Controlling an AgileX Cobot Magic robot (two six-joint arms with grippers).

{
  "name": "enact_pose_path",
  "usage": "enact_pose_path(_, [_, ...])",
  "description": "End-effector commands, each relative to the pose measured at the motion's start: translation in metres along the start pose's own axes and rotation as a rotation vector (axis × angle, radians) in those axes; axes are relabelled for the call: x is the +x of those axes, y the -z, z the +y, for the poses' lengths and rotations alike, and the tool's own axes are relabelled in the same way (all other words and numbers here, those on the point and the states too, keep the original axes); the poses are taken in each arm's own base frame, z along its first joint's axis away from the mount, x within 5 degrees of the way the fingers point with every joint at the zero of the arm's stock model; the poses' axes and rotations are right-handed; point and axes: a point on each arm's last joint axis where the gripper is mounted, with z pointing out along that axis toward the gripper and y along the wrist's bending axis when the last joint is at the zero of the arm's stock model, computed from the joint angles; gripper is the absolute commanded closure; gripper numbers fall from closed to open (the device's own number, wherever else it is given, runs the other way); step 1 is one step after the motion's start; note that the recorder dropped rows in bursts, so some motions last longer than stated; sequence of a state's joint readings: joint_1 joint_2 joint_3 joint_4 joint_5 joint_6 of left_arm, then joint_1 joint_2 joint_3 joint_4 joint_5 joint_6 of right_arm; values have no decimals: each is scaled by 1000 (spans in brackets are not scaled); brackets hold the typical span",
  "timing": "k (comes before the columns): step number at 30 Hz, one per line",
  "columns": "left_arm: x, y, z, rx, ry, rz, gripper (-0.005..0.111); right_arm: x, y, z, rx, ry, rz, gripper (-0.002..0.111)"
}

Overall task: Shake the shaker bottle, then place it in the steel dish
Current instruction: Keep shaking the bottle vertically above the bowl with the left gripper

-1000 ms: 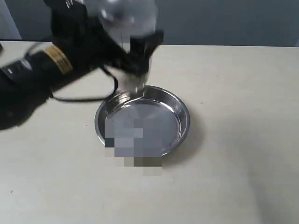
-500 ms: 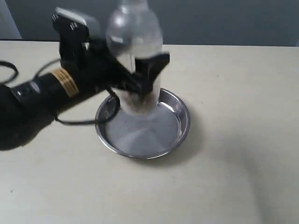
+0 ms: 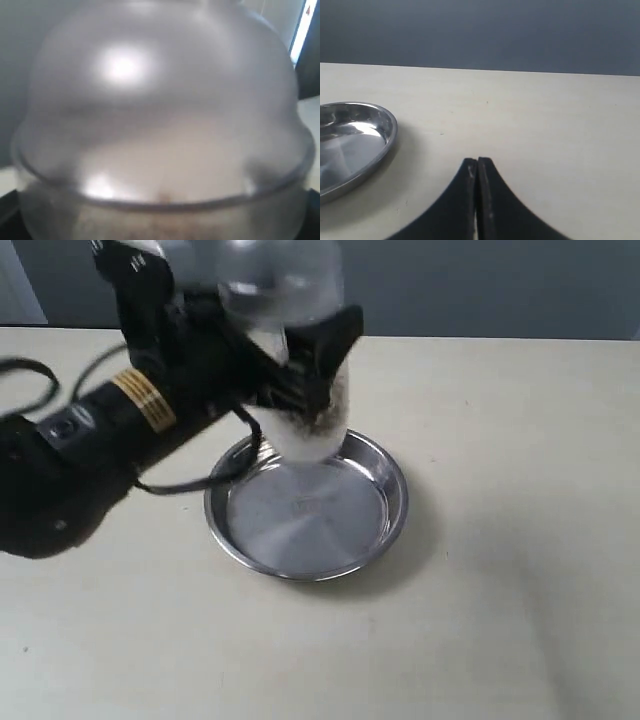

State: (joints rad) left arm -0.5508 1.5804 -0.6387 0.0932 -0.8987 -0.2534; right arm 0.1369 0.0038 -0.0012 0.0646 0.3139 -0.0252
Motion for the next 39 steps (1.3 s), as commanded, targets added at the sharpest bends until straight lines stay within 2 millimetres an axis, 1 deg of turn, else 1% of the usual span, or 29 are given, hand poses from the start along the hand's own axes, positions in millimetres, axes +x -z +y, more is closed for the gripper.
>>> enact_pose_path(1, [-24,16,-14,151,13,-256,106,-1,0,0,-4,1,-12,109])
enact_pose_path(3, [-47,22,-18,129,-37,-276,106,-1,0,0,-4,1,-12,109])
enact_pose_path(5, [-12,14,-2,-11,-33,6,106,-1,0,0,-4,1,-12,109])
enact_pose_path(6, [17,13,6,-67,-12,116,106,-1,0,0,-4,1,-12,109])
enact_pose_path(7, [37,14,13,-105,26,145,106,-1,0,0,-4,1,-12,109])
enact_pose_path(8, [39,15,12,-82,54,79,106,-1,0,0,-4,1,-12,109])
enact_pose_path(10, [16,24,-3,79,62,-138,106,-1,0,0,-4,1,-12,109])
enact_pose_path(11, [4,27,-8,119,46,-173,106,-1,0,0,-4,1,-12,109])
enact_pose_path(12, [-24,28,-16,158,9,-270,106,-1,0,0,-4,1,-12,109])
enact_pose_path(13, [-37,27,-17,131,-40,-265,106,-1,0,0,-4,1,-12,109])
enact_pose_path(14, [-36,24,-14,84,-79,-185,106,-1,0,0,-4,1,-12,109])
enact_pose_path(16, [-9,16,-1,-23,-49,6,106,-1,0,0,-4,1,-12,109])
enact_pose_path(18, [3,10,4,-37,-42,31,106,-1,0,0,-2,6,-11,109])
enact_pose_path(19, [-6,11,0,10,-62,-19,106,-1,0,0,-2,6,-11,109])
enact_pose_path(21, [-39,18,-14,104,-123,-173,106,-1,0,0,-2,6,-11,109])
enact_pose_path(22, [-53,20,-17,112,-142,-213,106,-1,0,0,-2,6,-11,109])
enact_pose_path(23, [-57,19,-15,81,-136,-174,106,-1,0,0,-2,6,-11,109])
enact_pose_path(24, [-49,15,-11,40,-120,-89,106,-1,0,0,-2,6,-11,109])
enact_pose_path(27, [32,7,16,-107,-25,268,106,-1,0,0,-2,6,-11,109])
enact_pose_path(28, [54,7,20,-118,27,302,106,-1,0,0,-2,6,-11,109])
enact_pose_path(29, [60,9,18,-81,72,270,106,-1,0,0,-2,6,-11,109])
enact_pose_path(30, [53,10,11,-13,118,170,106,-1,0,0,-2,6,-11,109])
enact_pose_path(32, [10,14,-6,164,92,-124,106,-1,0,0,-2,6,-11,109])
enact_pose_path(33, [-11,16,-11,189,73,-215,106,-1,0,0,-2,6,-11,109])
enact_pose_path(34, [-35,16,-16,197,22,-284,106,-1,0,0,-2,6,-11,109])
enact_pose_path(35, [-45,15,-16,163,-27,-244,106,-1,0,0,-2,6,-11,109])
enact_pose_path(36, [-43,13,-14,122,-51,-161,106,-1,0,0,-2,6,-11,109])
enact_pose_path(37, [-24,10,-9,76,-63,-17,106,-1,0,0,-2,6,-11,109])
enact_pose_path(39, [17,6,4,8,-7,134,106,-1,0,0,-2,6,-11,109])
